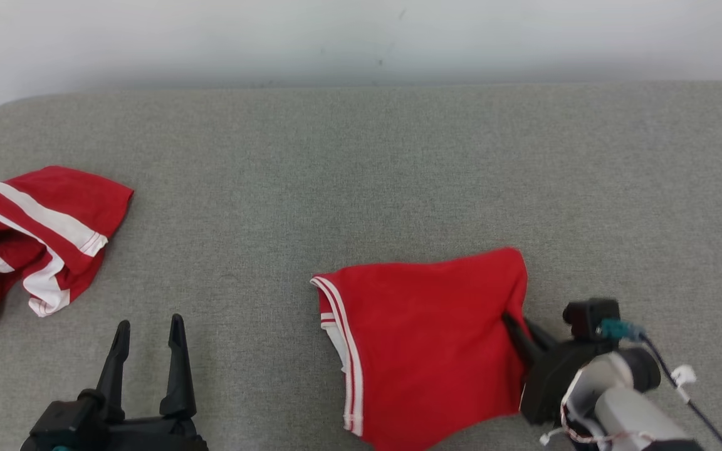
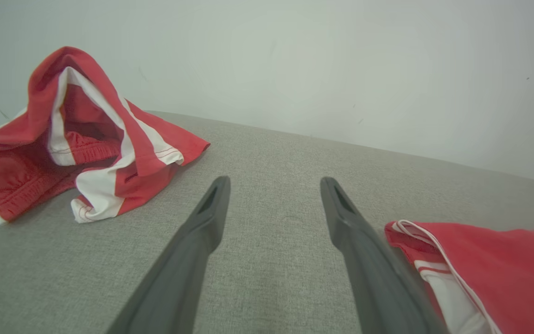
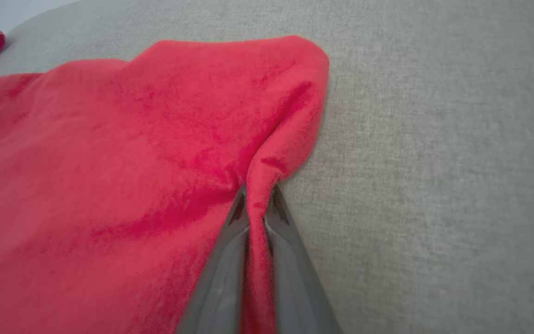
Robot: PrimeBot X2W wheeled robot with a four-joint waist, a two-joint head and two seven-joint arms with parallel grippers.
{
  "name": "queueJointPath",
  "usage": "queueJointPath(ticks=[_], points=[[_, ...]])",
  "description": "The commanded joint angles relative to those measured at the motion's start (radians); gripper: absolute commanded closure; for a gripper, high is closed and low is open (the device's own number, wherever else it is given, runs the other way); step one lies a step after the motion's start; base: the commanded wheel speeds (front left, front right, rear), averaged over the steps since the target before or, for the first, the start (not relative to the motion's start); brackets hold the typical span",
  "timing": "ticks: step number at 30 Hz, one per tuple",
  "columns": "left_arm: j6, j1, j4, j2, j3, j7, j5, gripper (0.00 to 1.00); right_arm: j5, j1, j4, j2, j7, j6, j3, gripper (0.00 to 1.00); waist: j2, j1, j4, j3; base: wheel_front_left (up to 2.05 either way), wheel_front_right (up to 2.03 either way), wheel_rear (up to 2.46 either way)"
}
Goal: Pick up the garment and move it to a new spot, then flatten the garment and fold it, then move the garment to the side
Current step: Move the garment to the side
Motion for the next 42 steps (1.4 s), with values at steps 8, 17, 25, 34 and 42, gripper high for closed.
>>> queueJointPath(ticks=[8, 17, 25, 34, 42], points=[[0.011, -0.055, -0.024, 0.0, -0.043, 0.0, -0.016, 0.0, 0.008, -0.195, 0.001, -0.126, 0.022, -0.004, 0.023, 1.0, 0.0, 0.0, 0.016, 0.088, 0.0, 0.0, 0.0], [0.025, -0.158, -0.101, 0.0, -0.097, 0.0, 0.007, 0.0, 0.02, -0.413, -0.04, -0.345, 0.055, -0.004, 0.012, 1.0, 0.0, 0.0, -0.018, 0.294, 0.0, 0.0, 0.0], [0.009, -0.248, -0.169, 0.001, -0.09, 0.0, 0.085, 0.0, 0.049, -0.539, -0.08, -0.504, 0.053, -0.004, 0.009, 1.0, 0.0, 0.0, -0.123, 0.463, 0.0, 0.0, 0.0], [-0.006, -0.255, -0.226, 0.007, -0.083, 0.0, 0.134, 0.0, 0.056, -0.611, -0.066, -0.607, 0.041, -0.004, -0.012, 1.0, 0.0, 0.0, -0.195, 0.523, 0.0, 0.0, 0.0], [-0.016, -0.23, -0.253, 0.01, -0.08, 0.0, 0.15, 0.0, 0.041, -0.708, -0.034, -0.676, 0.064, -0.004, -0.02, 1.0, 0.0, 0.0, -0.215, 0.539, 0.0, 0.0, 0.0]])
